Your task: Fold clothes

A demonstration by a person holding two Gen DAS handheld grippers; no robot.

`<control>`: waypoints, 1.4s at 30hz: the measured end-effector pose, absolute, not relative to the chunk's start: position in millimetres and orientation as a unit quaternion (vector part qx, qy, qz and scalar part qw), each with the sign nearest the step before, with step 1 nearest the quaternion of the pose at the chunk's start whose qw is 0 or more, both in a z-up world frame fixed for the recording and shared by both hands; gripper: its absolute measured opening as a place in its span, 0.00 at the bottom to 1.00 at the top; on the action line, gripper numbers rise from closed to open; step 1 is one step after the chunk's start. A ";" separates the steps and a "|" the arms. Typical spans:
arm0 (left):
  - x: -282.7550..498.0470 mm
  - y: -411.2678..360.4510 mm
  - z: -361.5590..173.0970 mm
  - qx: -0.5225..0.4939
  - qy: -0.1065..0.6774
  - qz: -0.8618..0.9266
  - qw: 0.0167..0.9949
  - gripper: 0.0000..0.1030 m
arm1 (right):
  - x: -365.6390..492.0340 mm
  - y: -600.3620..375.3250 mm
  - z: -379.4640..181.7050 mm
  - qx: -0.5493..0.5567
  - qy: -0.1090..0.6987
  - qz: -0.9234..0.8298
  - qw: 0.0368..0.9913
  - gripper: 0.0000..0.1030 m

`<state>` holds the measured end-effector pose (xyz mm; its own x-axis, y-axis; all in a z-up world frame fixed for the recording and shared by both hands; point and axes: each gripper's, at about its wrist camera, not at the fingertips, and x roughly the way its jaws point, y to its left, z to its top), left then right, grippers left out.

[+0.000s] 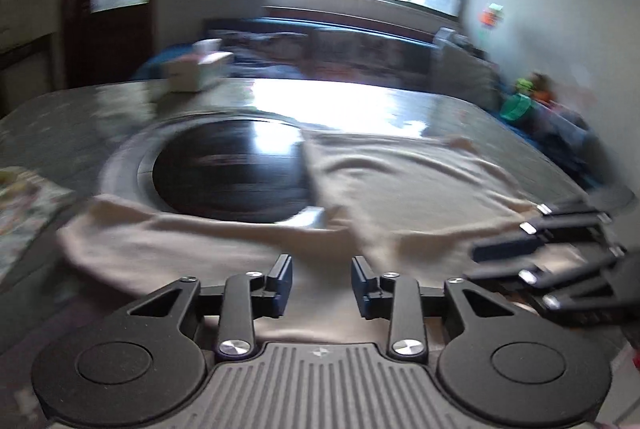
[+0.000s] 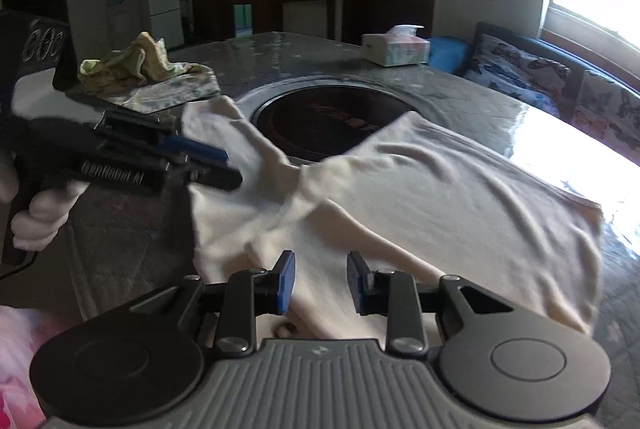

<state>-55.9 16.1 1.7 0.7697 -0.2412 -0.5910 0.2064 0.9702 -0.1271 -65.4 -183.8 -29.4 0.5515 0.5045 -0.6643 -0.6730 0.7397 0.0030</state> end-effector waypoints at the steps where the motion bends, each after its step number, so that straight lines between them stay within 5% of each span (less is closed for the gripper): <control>1: -54.0 25.2 1.8 -0.032 0.318 -0.101 0.942 0.35 | -64.2 -179.3 -32.5 -0.130 0.337 0.343 0.867 0.27; 10: -33.3 103.1 -1.4 -0.064 0.309 0.075 0.946 0.53 | -64.2 -174.8 -30.2 -0.128 0.337 0.345 0.867 0.30; 18: -7.3 133.0 -17.0 -0.098 0.328 0.139 0.929 0.52 | -67.5 -185.2 -19.4 -0.118 0.329 0.335 0.875 0.31; 21: -4.4 135.3 -20.9 -0.102 0.327 0.144 0.928 0.43 | -69.8 -190.4 -16.4 -0.111 0.326 0.331 0.878 0.31; 23: -4.2 135.8 -21.6 -0.104 0.322 0.144 0.930 0.23 | -71.3 -194.2 -14.9 -0.107 0.325 0.328 0.881 0.31; 26: -6.1 135.2 -16.5 -0.119 0.316 0.132 0.932 0.09 | -74.2 -202.3 -13.6 -0.103 0.324 0.319 0.885 0.31; 42: -22.3 5.9 88.5 -0.133 0.253 -0.120 0.951 0.05 | -89.4 -277.9 -7.9 -0.034 0.304 0.235 0.922 0.31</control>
<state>-22.3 5.9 88.5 0.8428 -0.2963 -0.4493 0.1613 0.9355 -0.3145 -89.4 -277.9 -7.9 0.7041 0.4135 -0.5772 -0.4544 0.8871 0.0811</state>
